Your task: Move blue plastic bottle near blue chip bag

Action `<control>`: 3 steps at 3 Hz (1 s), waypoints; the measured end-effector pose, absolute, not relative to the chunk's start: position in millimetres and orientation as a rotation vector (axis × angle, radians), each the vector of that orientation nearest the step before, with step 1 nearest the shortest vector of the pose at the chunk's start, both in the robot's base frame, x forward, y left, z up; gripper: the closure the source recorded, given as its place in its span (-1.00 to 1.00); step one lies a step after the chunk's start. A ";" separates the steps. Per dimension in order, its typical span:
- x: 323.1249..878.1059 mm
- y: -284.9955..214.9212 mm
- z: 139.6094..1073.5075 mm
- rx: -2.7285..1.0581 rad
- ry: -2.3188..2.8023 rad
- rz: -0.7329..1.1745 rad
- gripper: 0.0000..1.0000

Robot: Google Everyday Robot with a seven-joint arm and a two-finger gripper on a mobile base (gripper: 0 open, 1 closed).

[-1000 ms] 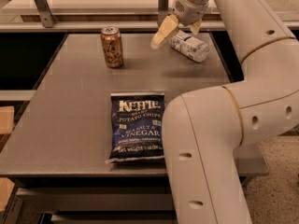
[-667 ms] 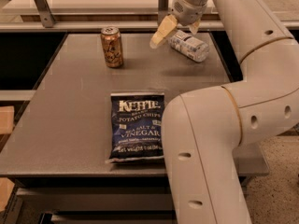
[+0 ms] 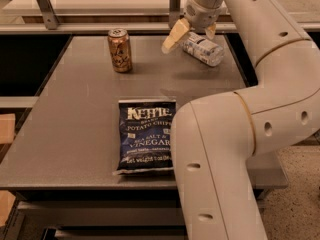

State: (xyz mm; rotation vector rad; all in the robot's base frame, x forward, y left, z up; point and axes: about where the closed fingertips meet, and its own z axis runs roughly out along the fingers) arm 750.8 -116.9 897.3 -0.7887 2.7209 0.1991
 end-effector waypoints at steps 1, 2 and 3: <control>755.4 -131.0 896.8 -0.712 2.764 0.080 -1.00; 759.6 -144.1 901.3 -0.653 2.785 -0.048 -1.00; 761.1 -153.1 902.6 -0.624 2.793 -0.106 -1.00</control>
Offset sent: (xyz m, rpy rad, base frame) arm 0.0101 -0.0506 0.0271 -0.2708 0.0097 -0.1931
